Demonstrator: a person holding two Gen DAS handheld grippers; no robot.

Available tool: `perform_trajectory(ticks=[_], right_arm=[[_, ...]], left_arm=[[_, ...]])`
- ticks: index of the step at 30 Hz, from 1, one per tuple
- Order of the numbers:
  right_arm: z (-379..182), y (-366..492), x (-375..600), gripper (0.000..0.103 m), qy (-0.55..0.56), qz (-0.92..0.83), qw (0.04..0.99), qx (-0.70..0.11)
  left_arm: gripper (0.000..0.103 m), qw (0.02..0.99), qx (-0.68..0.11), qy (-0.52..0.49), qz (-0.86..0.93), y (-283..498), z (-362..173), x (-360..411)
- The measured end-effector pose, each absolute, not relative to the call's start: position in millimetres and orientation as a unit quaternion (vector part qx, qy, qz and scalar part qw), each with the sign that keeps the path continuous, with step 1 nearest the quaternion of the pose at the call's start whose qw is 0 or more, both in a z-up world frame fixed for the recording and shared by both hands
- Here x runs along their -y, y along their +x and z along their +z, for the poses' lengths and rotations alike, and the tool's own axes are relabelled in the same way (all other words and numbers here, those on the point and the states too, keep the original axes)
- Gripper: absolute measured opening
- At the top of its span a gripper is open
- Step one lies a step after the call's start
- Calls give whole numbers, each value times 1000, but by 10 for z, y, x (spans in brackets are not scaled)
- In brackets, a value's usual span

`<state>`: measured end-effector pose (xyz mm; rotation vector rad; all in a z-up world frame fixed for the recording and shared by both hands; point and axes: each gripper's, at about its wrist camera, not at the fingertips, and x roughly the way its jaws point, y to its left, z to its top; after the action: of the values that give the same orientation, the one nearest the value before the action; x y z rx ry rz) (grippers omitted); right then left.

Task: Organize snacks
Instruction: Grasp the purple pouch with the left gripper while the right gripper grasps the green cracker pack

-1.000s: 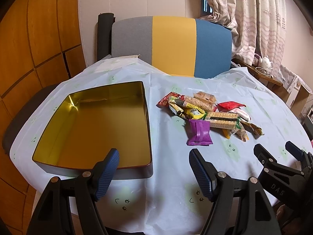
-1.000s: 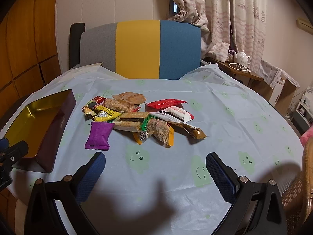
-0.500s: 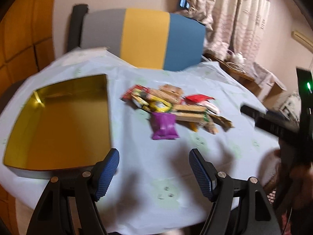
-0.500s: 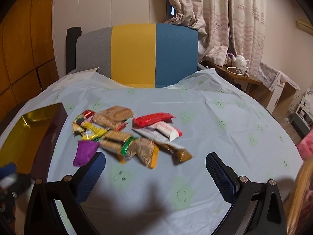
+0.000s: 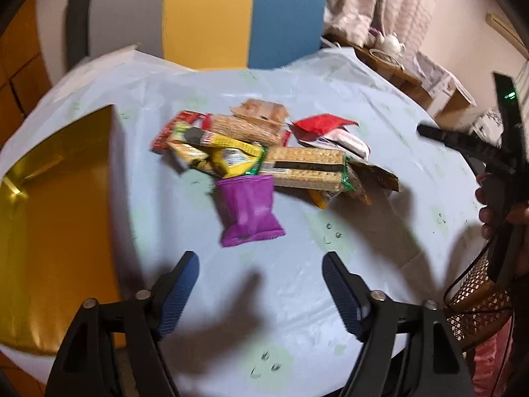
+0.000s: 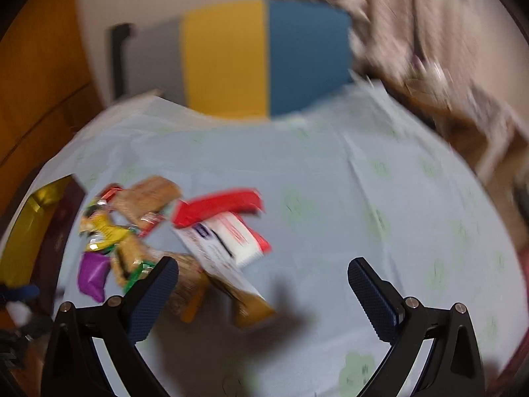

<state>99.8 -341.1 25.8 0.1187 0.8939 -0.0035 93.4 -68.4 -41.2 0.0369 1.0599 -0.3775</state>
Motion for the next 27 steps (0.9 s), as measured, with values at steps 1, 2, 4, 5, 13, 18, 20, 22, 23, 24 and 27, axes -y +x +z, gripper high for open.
perform_trajectory(ticks=[1, 2, 4, 5, 13, 18, 20, 22, 23, 24, 27], right_arm=[[285, 995, 3447, 103, 71, 2, 903, -424], [292, 1007, 3462, 103, 76, 3, 903, -423], [272, 1021, 3460, 103, 79, 1, 900, -429], [272, 1031, 3441, 103, 76, 3, 899, -431], [271, 1034, 3271, 103, 30, 22, 901, -431], [320, 1008, 3262, 103, 31, 31, 906, -420], [316, 1012, 3253, 103, 31, 34, 905, -422], [313, 1007, 3225, 103, 26, 38, 905, -423], [312, 1003, 3206, 103, 22, 40, 905, -423], [309, 1002, 3189, 103, 18, 41, 905, -423], [289, 1002, 3150, 103, 7, 42, 903, -426]], left_arm=[[84, 843, -507, 18, -178, 982, -438, 710], [84, 841, -511, 21, -177, 1037, -471, 743], [85, 838, -517, 29, -174, 1137, -523, 804], [87, 835, -521, 36, -173, 1191, -554, 837], [87, 814, -561, 53, -142, 1450, -821, 867], [80, 817, -561, 40, -126, 1500, -841, 833], [78, 815, -564, 38, -126, 1518, -842, 853], [76, 815, -563, 47, -129, 1538, -846, 911], [69, 816, -562, 50, -127, 1554, -855, 932], [59, 816, -562, 51, -124, 1571, -873, 940], [44, 826, -549, 57, -112, 1572, -866, 942]])
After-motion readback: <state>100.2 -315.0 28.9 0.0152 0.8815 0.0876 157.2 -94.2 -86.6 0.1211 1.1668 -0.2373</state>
